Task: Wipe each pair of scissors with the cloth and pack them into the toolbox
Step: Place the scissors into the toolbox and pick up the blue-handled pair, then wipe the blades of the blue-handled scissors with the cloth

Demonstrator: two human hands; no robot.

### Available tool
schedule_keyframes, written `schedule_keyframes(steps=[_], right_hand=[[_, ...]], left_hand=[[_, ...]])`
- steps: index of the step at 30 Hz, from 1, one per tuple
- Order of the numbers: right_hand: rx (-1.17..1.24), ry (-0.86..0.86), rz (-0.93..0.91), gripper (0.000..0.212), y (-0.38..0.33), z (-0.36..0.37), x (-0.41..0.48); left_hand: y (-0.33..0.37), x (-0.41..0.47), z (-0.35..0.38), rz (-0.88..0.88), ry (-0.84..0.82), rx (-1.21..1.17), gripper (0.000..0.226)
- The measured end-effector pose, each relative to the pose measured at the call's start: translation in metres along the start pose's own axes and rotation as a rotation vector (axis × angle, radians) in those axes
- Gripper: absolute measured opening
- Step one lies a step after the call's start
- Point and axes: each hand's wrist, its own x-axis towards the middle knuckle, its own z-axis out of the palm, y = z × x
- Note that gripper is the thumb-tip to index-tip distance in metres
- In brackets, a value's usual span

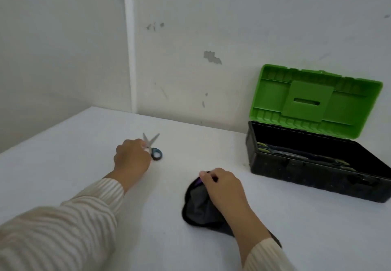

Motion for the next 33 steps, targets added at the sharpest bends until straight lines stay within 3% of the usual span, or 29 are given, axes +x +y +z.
schedule_keyframes(steps=[5,8,10,13,17,19,25,29,33], right_hand=[[-0.046,0.191,-0.031,0.033,0.003,0.010,-0.001],[-0.046,0.204,-0.078,0.020,0.006,0.009,-0.002],[-0.010,0.188,-0.092,0.011,0.007,0.008,-0.003],[0.061,0.196,-0.156,0.021,0.007,0.007,-0.004],[0.051,0.182,-0.238,0.012,-0.004,0.006,-0.007],[0.075,0.131,-0.239,0.027,-0.011,0.006,-0.011],[0.462,0.112,-0.125,0.036,-0.020,-0.005,-0.021],[0.362,0.104,-0.131,0.017,-0.014,-0.006,-0.017],[0.381,0.159,-0.083,0.018,-0.007,-0.010,-0.011]], left_hand=[[-0.027,0.033,0.000,0.067,-0.135,0.318,0.040],[-0.022,0.047,0.002,0.133,-0.203,0.335,0.035],[-0.015,0.050,-0.002,0.119,-0.234,0.228,0.029],[-0.001,0.039,-0.011,0.093,-0.255,0.009,0.033],[0.026,-0.014,-0.025,0.051,-0.342,-0.493,0.006],[0.038,-0.045,-0.027,0.021,-0.418,-0.688,0.012],[0.041,-0.082,-0.016,-0.040,-0.510,-0.873,0.017],[0.038,-0.087,-0.016,-0.073,-0.699,-1.048,0.019],[0.031,-0.082,-0.017,-0.042,-0.773,-1.000,0.009]])
